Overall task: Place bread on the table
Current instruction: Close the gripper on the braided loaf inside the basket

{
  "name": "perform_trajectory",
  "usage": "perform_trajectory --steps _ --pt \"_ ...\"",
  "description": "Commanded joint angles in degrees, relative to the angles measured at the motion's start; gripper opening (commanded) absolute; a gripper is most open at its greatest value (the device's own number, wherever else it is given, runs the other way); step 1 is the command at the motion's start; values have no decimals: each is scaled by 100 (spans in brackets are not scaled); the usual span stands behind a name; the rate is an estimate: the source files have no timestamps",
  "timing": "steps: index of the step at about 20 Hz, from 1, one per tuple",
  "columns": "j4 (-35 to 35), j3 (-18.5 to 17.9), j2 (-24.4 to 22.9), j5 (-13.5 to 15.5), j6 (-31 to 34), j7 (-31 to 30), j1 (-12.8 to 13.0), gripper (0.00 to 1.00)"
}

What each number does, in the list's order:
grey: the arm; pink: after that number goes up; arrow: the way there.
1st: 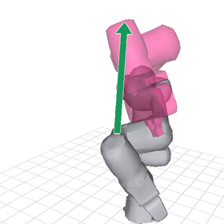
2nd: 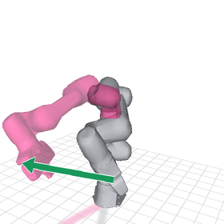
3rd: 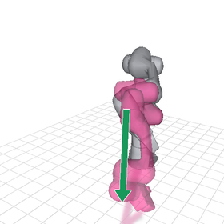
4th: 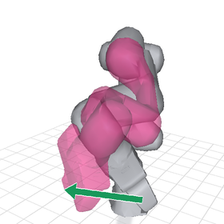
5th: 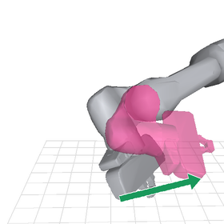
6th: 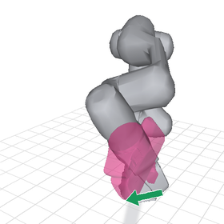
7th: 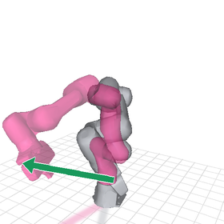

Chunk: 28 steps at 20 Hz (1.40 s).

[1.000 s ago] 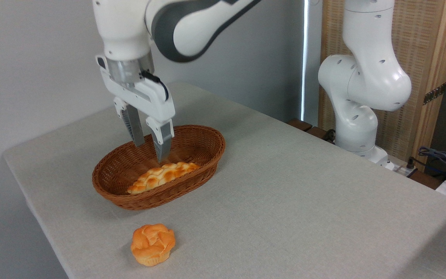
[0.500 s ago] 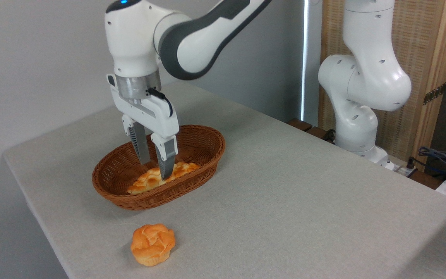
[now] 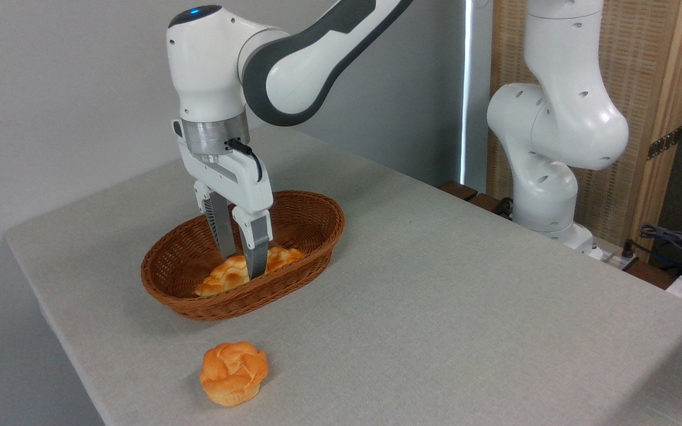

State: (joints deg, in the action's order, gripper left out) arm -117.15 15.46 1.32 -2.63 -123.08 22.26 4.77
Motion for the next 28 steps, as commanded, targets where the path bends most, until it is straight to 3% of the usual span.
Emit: perform_trajectory --steps 1,7,9,13,14,28 --pt "-220 71 -88 -115 -119 16 50 100" --pt "-501 98 -79 -124 -295 16 67 100" --pt "-580 107 -70 -255 -365 16 68 97" --pt "-581 107 -52 -282 -383 16 68 53" --pt "-581 107 -52 -282 -383 16 68 46" --pt "-572 107 -61 -273 -304 16 68 45"
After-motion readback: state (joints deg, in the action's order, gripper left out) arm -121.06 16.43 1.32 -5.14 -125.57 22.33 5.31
